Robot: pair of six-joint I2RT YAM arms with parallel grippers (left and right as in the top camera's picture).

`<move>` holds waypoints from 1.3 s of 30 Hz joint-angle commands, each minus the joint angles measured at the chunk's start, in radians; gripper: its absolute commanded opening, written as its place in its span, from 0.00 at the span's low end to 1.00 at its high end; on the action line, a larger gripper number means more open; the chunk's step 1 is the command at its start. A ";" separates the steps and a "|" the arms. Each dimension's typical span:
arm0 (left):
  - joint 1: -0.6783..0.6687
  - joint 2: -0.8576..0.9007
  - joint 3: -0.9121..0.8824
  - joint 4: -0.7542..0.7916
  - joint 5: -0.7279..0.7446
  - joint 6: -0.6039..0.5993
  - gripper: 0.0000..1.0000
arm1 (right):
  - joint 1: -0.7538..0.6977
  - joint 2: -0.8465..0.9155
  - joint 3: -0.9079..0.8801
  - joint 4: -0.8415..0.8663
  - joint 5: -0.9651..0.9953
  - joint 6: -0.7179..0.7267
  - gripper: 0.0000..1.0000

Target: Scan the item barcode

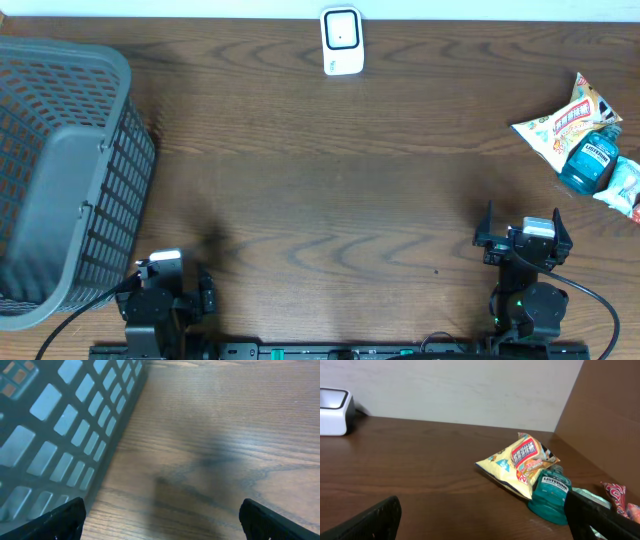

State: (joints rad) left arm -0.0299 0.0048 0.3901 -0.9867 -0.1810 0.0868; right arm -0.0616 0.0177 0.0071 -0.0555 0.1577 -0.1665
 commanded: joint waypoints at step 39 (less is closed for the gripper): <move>-0.003 -0.003 -0.370 0.885 0.169 0.014 0.98 | 0.000 0.002 -0.002 -0.002 0.016 -0.011 0.99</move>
State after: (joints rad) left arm -0.0387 0.0093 0.0601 -0.1162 0.0109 0.0868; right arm -0.0616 0.0193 0.0071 -0.0547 0.1585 -0.1665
